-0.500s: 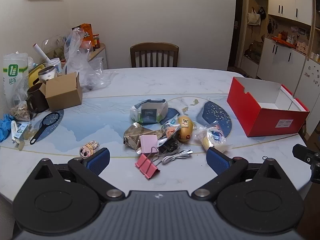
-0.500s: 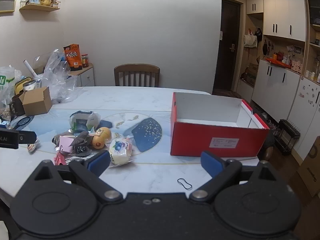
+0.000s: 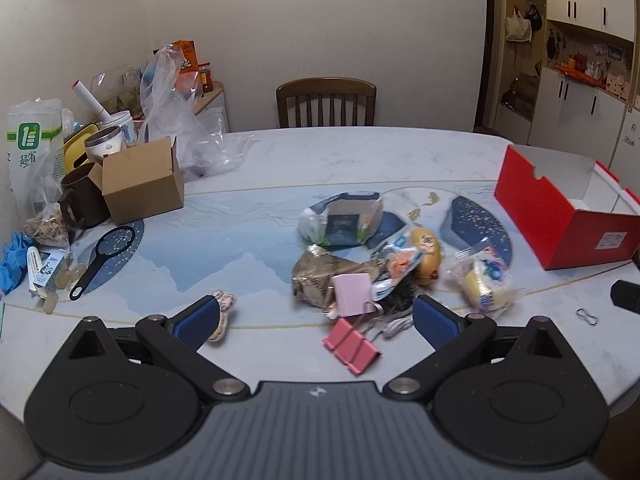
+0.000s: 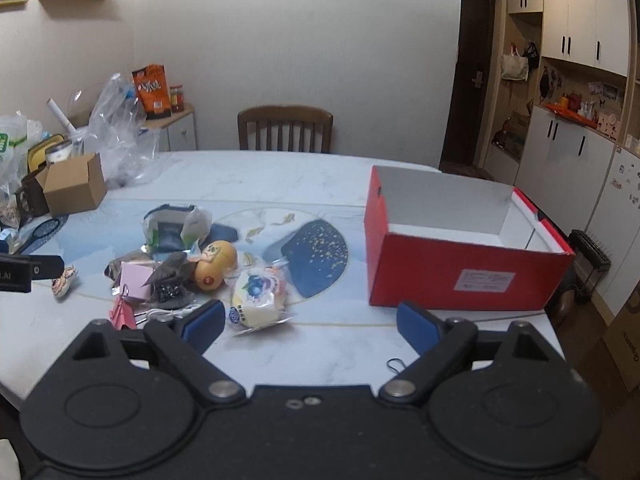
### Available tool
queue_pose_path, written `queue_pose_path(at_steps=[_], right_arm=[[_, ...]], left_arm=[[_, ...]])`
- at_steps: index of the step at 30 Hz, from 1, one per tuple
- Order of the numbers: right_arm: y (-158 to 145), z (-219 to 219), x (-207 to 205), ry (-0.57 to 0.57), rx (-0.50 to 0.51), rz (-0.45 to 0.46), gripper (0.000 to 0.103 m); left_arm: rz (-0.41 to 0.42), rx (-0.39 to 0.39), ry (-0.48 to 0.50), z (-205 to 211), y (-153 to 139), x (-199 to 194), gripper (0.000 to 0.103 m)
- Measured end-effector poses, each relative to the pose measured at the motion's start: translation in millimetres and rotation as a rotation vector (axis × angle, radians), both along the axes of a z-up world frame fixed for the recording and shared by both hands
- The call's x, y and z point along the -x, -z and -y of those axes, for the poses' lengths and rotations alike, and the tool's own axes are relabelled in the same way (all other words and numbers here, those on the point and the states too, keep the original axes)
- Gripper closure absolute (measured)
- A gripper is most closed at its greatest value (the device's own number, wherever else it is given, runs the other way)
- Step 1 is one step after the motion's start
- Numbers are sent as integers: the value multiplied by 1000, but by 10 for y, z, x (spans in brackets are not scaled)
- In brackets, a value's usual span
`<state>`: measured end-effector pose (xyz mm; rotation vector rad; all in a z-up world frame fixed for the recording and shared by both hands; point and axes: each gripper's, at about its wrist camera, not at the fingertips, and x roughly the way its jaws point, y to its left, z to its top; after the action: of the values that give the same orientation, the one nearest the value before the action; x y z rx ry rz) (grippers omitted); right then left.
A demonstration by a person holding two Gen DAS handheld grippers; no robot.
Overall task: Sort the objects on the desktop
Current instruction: 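Grasp the plush bunny keychain with the left tool while the right grasps the bagged bun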
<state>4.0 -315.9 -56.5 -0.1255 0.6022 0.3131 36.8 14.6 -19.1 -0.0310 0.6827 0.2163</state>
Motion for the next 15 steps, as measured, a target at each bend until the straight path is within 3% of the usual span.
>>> queue_pose_path(at_steps=[5, 8, 15], right_arm=[[137, -214, -169, 3, -4, -20, 11], [234, -366, -285, 20, 28, -40, 19], [493, -679, -513, 25, 77, -63, 19]], left_arm=[[-33, -3, 19, -308, 192, -140, 0], [-49, -10, 33, -470, 299, -234, 0], [-76, -29, 39, -826, 528, -402, 0]])
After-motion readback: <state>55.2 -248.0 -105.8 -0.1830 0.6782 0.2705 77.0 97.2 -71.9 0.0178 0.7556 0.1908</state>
